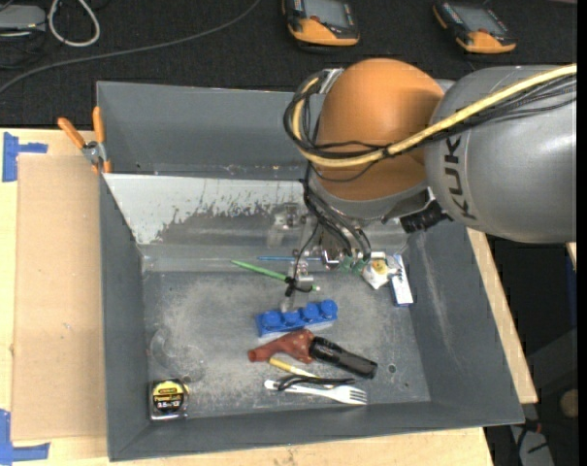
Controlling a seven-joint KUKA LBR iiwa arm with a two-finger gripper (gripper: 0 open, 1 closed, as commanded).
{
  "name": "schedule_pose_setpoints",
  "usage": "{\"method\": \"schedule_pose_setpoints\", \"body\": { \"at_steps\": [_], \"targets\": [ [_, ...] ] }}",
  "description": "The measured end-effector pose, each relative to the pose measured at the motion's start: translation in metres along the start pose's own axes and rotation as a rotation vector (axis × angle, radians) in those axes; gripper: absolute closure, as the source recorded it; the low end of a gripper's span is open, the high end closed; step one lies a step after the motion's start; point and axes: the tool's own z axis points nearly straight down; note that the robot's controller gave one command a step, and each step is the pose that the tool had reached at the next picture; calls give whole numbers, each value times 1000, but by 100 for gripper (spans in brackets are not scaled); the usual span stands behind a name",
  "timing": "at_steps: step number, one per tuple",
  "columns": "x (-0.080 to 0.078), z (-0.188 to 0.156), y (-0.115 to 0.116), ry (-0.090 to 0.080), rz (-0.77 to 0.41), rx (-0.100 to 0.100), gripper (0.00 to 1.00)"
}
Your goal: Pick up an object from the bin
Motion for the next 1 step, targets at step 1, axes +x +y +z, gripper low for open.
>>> {"method": "schedule_pose_setpoints", "body": {
  "at_steps": [1],
  "targets": [
    [0,0,0,0,0,0,0]
  ]
}}
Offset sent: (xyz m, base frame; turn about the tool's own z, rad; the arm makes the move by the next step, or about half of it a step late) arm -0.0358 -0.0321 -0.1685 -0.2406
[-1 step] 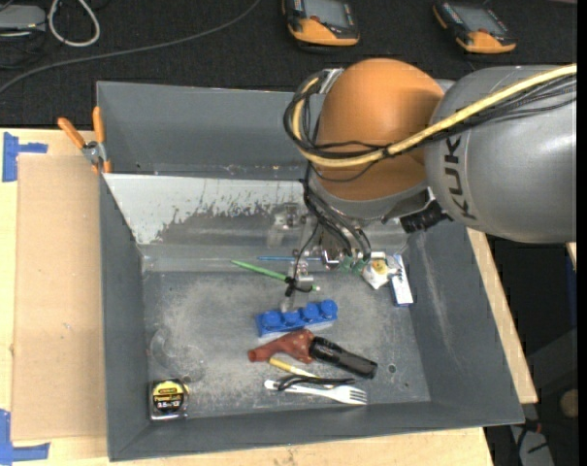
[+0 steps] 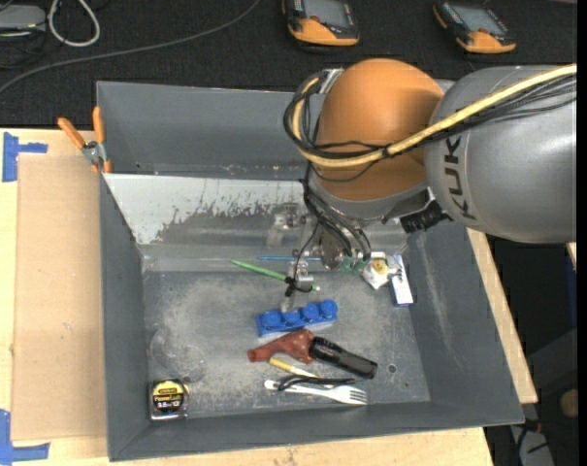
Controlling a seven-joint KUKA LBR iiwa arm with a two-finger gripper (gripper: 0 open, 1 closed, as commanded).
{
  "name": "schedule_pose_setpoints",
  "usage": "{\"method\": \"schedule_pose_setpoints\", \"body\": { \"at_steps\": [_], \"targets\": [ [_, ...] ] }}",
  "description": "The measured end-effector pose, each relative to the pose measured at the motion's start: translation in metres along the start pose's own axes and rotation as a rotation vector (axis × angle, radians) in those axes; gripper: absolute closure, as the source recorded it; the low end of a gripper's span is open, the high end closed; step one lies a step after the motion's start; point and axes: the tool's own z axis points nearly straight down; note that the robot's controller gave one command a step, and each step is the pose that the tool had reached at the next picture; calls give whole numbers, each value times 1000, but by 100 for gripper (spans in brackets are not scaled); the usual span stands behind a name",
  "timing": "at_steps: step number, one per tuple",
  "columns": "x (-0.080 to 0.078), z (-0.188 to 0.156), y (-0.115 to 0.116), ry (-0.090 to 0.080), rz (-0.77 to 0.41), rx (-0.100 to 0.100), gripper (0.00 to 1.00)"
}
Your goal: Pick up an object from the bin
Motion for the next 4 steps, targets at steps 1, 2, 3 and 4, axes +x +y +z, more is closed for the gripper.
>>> {"method": "schedule_pose_setpoints", "body": {
  "at_steps": [1,2,3,4],
  "targets": [
    [14,67,-12,-3,-100,0,0],
    [-40,136,1,-17,-11,-4,0],
    [10,148,-59,-7,-205,-2,0],
    [18,168,-153,-13,-191,-4,100]
  ]
}}
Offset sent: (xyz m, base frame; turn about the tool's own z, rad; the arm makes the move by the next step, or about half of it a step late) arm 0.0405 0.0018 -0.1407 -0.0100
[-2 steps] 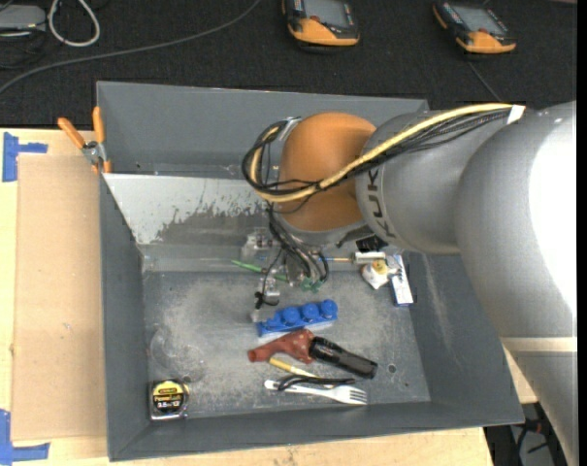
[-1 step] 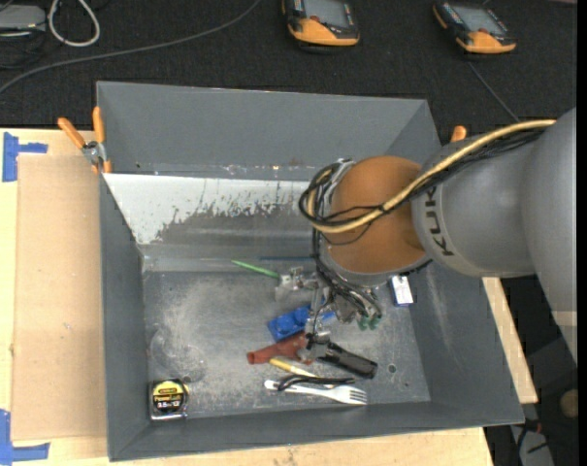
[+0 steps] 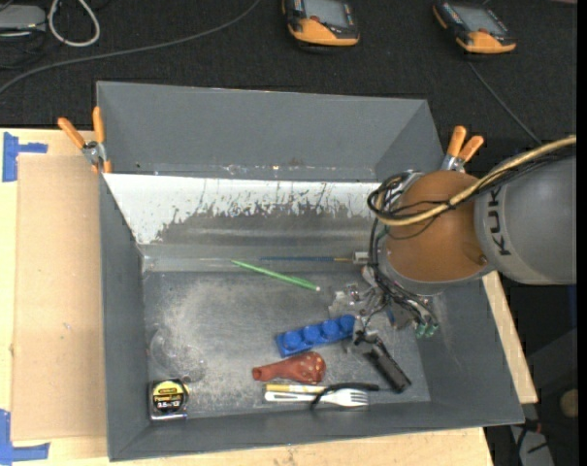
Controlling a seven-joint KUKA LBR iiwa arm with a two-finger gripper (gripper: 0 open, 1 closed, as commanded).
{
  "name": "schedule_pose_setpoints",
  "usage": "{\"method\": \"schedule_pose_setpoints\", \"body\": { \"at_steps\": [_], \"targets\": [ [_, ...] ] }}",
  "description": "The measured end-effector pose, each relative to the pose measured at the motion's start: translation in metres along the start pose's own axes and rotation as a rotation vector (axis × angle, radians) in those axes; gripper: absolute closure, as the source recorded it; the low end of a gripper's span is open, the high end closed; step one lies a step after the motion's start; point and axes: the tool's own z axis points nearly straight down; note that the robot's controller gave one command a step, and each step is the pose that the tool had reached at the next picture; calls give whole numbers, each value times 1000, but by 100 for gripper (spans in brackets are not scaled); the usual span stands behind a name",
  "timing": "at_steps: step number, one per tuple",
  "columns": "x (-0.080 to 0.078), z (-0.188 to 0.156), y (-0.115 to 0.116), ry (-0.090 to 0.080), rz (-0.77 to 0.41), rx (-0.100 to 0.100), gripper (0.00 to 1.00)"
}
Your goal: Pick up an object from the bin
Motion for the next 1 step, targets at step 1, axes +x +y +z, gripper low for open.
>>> {"method": "schedule_pose_setpoints", "body": {
  "at_steps": [1],
  "targets": [
    [0,0,0,0,1,0,100]
  ]
}}
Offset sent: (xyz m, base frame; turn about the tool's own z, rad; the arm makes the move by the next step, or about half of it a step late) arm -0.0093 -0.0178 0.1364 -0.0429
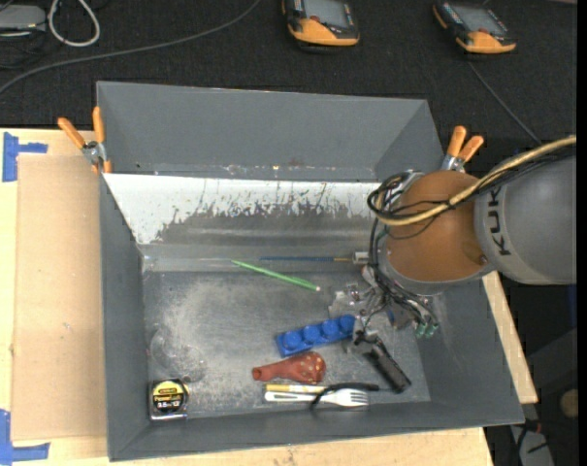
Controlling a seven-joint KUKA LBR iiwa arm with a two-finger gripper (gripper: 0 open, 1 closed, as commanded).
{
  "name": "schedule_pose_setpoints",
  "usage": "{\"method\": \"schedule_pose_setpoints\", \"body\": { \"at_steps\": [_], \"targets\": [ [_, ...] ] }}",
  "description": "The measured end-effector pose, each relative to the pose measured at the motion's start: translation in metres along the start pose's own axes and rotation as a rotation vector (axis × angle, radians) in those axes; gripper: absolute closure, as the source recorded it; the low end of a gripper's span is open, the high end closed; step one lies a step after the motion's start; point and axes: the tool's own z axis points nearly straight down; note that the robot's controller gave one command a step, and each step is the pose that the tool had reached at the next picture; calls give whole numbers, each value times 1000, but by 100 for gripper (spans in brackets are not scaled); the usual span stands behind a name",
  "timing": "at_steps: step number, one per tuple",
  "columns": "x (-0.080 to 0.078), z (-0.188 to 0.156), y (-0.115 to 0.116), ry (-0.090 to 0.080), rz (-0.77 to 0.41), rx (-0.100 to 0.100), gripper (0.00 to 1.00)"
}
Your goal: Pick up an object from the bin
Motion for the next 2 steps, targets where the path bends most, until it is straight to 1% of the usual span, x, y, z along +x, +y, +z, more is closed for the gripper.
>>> {"method": "schedule_pose_setpoints", "body": {
  "at_steps": [1,2],
  "targets": [
    [7,-64,-5,6,-24,-3,100],
    [6,-140,-14,11,16,-5,100]
  ]
}}
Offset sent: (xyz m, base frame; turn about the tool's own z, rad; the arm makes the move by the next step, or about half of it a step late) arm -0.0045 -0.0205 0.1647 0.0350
